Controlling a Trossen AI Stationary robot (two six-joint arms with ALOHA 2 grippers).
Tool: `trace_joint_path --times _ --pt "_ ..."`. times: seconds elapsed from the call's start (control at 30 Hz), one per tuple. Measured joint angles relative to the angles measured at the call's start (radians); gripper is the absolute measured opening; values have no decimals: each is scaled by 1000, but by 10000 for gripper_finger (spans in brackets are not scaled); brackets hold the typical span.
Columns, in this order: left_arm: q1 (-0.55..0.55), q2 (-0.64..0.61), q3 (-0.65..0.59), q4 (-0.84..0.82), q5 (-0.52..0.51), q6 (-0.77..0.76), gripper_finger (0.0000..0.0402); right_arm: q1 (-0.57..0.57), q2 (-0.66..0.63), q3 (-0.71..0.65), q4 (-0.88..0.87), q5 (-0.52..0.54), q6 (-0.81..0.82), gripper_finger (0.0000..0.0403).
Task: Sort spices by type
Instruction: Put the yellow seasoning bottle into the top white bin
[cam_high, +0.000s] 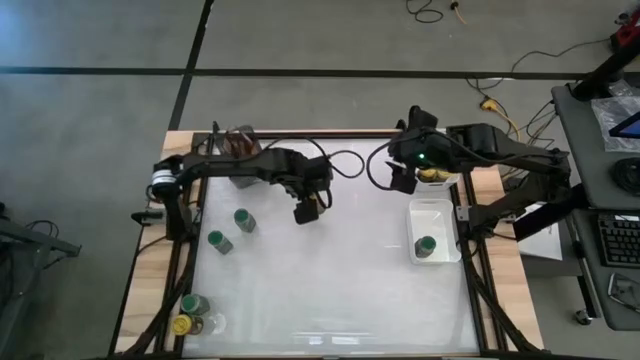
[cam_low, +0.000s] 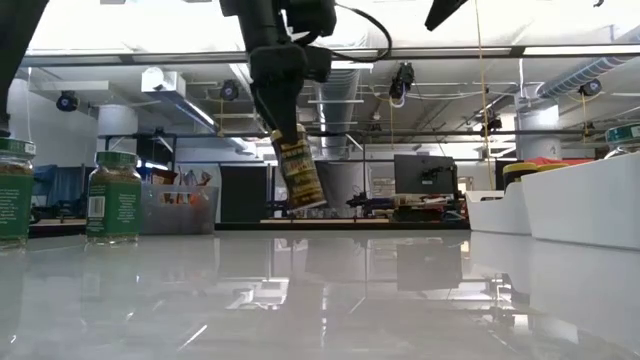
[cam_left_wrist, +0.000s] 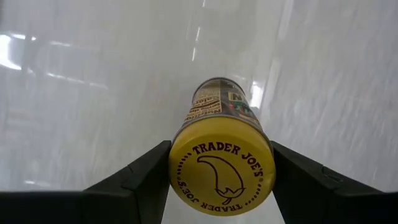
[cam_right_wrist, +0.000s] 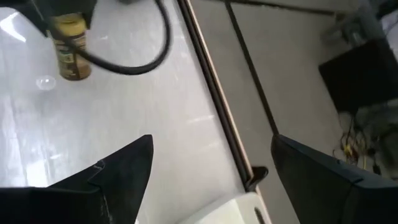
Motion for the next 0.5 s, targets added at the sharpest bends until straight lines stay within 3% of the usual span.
trace_joint_path --times 0.5 --pt "-34 54 -1 18 2 -7 229 0 1 0 -14 -1 62 318"
